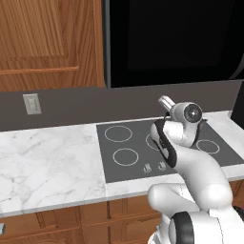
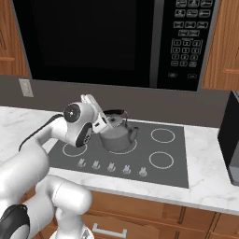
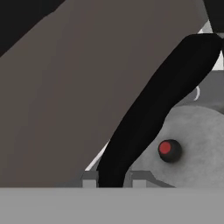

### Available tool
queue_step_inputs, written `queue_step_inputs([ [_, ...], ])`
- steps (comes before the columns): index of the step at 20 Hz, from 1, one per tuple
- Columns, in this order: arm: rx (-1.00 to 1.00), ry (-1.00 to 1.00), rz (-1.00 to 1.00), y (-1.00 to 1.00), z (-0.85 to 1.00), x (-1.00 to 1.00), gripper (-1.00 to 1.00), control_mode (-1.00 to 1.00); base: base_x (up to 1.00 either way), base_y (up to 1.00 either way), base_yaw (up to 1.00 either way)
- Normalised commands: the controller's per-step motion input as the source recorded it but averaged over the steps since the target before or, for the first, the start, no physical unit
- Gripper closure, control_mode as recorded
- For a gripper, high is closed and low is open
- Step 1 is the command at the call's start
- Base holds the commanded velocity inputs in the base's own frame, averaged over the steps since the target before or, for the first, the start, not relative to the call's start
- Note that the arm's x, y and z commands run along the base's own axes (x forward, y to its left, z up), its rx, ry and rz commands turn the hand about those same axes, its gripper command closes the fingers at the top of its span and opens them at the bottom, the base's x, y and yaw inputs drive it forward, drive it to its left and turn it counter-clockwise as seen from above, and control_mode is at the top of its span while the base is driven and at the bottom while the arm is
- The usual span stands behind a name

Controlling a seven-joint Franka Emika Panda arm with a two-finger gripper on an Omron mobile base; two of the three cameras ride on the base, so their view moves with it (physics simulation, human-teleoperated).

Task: The kettle is done boiling. Turn off the stove, then wait for 300 timesteps before moving the kettle to the dining table.

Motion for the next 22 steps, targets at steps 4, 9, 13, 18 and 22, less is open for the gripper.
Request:
queue_step_inputs([
  [4, 0.00, 0.00, -0.05, -0.13, 0.16, -0.18, 1.00, -1.00, 0.00, 0.00, 0.00],
  [9, 0.00, 0.00, -0.05, -0.13, 0.15, -0.23, 1.00, -1.00, 0.00, 0.00, 0.00],
  [13, 0.00, 0.00, -0.05, -0.11, 0.14, -0.19, 1.00, -1.00, 0.00, 0.00, 0.00],
  [18, 0.00, 0.00, -0.01, -0.03, 0.05, -0.06, 1.00, -1.00, 0.00, 0.00, 0.00],
  [22, 0.00, 0.00, 0.00, 0.00, 0.00, 0.00, 1.00, -1.00, 0.00, 0.00, 0.00],
])
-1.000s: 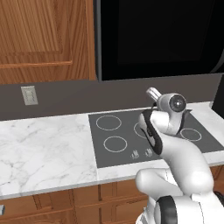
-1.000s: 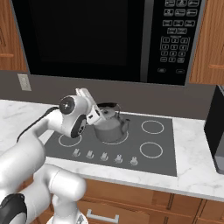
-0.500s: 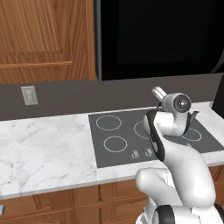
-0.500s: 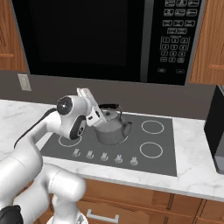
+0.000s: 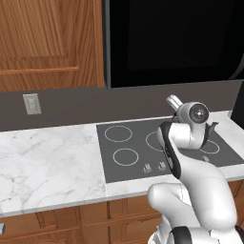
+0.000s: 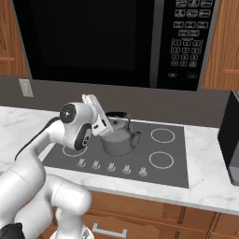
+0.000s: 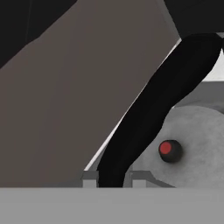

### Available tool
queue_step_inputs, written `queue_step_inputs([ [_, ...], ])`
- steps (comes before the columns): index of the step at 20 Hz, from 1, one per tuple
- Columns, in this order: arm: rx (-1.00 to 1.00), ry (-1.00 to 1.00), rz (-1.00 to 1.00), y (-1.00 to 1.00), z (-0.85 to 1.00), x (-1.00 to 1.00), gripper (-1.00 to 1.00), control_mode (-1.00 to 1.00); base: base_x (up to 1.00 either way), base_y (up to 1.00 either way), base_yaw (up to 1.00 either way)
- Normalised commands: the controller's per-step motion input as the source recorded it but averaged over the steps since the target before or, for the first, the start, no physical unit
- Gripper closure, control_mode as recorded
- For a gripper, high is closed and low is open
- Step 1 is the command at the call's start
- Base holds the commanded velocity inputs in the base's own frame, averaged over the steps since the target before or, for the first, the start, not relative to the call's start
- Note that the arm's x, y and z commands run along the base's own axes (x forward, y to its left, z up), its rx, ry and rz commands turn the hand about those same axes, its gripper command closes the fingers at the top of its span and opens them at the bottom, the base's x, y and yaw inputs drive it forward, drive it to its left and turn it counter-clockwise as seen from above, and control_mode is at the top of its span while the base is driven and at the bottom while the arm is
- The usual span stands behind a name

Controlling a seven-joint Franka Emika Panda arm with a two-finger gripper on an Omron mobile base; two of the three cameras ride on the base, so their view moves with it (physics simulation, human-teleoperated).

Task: The kettle is done boiling. Turn off the stove, then wait for 300 timesteps before moving the kettle to the dining table.

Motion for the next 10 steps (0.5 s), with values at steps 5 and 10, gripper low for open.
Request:
queue_step_inputs([
  [5, 0.00, 0.00, 0.00, 0.01, 0.00, 0.00, 1.00, -1.00, 0.00, 0.00, 0.00],
  [10, 0.00, 0.00, -0.04, 0.00, 0.00, -0.01, 1.00, 1.00, -0.04, -0.01, -0.08],
])
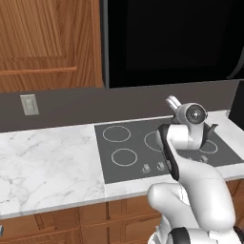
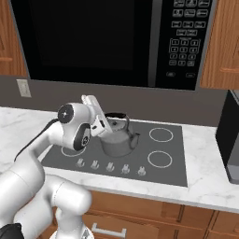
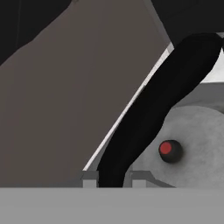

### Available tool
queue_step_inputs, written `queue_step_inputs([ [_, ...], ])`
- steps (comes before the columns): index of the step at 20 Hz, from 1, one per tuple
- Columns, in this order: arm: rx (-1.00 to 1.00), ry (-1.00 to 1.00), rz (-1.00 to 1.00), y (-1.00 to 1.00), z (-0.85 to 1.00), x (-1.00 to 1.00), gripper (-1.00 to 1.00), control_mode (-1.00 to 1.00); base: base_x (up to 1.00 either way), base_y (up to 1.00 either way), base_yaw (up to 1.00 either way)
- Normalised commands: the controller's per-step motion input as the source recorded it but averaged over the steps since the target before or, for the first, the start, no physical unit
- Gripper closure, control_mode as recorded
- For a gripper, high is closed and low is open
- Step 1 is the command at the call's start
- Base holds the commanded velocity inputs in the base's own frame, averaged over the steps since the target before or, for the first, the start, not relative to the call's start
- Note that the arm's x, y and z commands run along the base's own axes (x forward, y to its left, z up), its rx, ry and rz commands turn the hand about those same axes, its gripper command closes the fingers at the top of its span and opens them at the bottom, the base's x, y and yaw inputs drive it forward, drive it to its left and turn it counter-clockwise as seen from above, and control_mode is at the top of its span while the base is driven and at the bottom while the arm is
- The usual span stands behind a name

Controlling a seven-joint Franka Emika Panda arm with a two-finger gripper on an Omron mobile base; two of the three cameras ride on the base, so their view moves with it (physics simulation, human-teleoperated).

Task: The kettle is done boiling. Turn off the stove, then wait for 300 timesteps before moving the kettle to the dining table.

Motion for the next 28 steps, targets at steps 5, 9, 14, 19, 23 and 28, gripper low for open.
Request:
queue_step_inputs([
  [5, 0.00, 0.00, 0.00, 0.00, 0.00, 0.00, 1.00, 1.00, -0.18, -0.26, -0.28],
  [9, 0.00, 0.00, 0.00, 0.00, 0.00, 0.00, 1.00, 1.00, -0.14, -0.25, -0.36],
  [14, 0.00, 0.00, 0.00, 0.00, 0.00, 0.00, 1.00, 1.00, -0.10, -0.16, -0.41],
  [19, 0.00, 0.00, 0.00, 0.00, 0.00, 0.00, 1.00, 1.00, -0.07, -0.14, -0.43],
  [23, 0.00, 0.00, 0.00, 0.00, 0.00, 0.00, 1.00, 1.00, -0.06, -0.08, -0.46],
  [28, 0.00, 0.00, 0.00, 0.00, 0.00, 0.00, 1.00, 1.00, -0.09, -0.04, -0.49],
])
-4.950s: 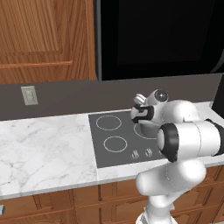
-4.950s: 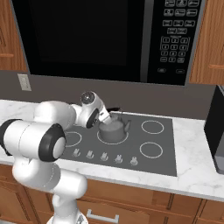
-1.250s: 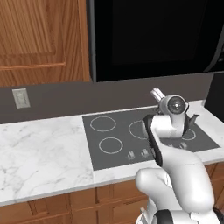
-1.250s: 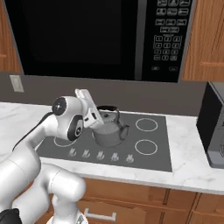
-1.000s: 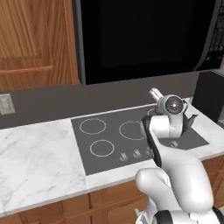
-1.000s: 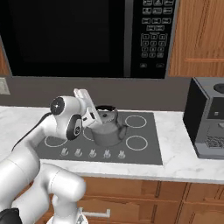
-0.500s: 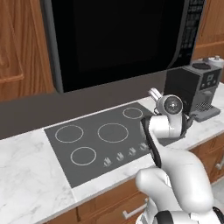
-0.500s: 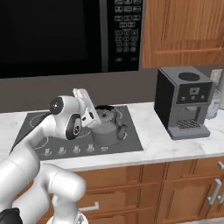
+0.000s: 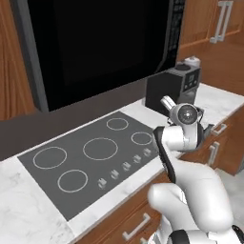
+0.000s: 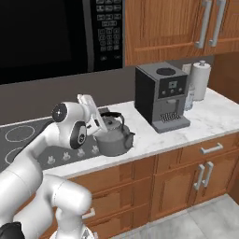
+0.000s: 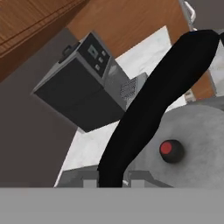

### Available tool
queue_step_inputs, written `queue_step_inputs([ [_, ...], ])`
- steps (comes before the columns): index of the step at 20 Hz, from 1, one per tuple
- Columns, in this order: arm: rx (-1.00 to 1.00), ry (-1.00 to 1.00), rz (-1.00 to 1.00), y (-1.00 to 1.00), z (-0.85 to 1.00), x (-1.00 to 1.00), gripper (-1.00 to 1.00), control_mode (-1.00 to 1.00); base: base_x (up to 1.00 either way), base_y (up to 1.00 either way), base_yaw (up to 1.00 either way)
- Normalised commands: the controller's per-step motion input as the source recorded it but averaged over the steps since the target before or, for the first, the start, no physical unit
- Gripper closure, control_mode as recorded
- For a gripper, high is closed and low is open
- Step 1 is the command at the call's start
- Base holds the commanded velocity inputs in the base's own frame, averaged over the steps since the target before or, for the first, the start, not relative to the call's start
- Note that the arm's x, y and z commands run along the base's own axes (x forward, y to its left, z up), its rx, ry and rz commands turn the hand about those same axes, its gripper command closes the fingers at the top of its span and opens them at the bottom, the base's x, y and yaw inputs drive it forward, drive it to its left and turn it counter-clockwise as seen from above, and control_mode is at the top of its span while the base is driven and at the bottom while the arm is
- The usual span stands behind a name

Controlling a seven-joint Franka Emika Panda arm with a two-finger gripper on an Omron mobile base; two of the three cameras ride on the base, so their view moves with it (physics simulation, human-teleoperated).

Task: The kettle is done boiling. Turn off the stove, then wait for 300 timesteps before moving the kettle to the dining table.

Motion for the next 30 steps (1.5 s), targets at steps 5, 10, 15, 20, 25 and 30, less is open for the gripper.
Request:
queue_step_inputs([
  [5, 0.00, 0.00, 0.00, 0.00, 0.00, 0.00, 1.00, 1.00, -0.06, -0.11, -0.49],
  [10, 0.00, 0.00, 0.00, 0.00, 0.00, 0.00, 1.00, 1.00, 0.00, -0.16, -0.46],
  [15, 0.00, 0.00, 0.00, 0.00, 0.00, 0.00, 1.00, 1.00, 0.00, -0.18, -0.44],
  [20, 0.00, 0.00, 0.00, 0.00, 0.00, 0.00, 1.00, 1.00, 0.00, -0.15, -0.45],
  [25, 0.00, 0.00, 0.00, 0.00, 0.00, 0.00, 1.00, 1.00, 0.00, -0.16, -0.46],
  [30, 0.00, 0.00, 0.00, 0.00, 0.00, 0.00, 1.00, 1.00, 0.00, -0.13, -0.45],
])
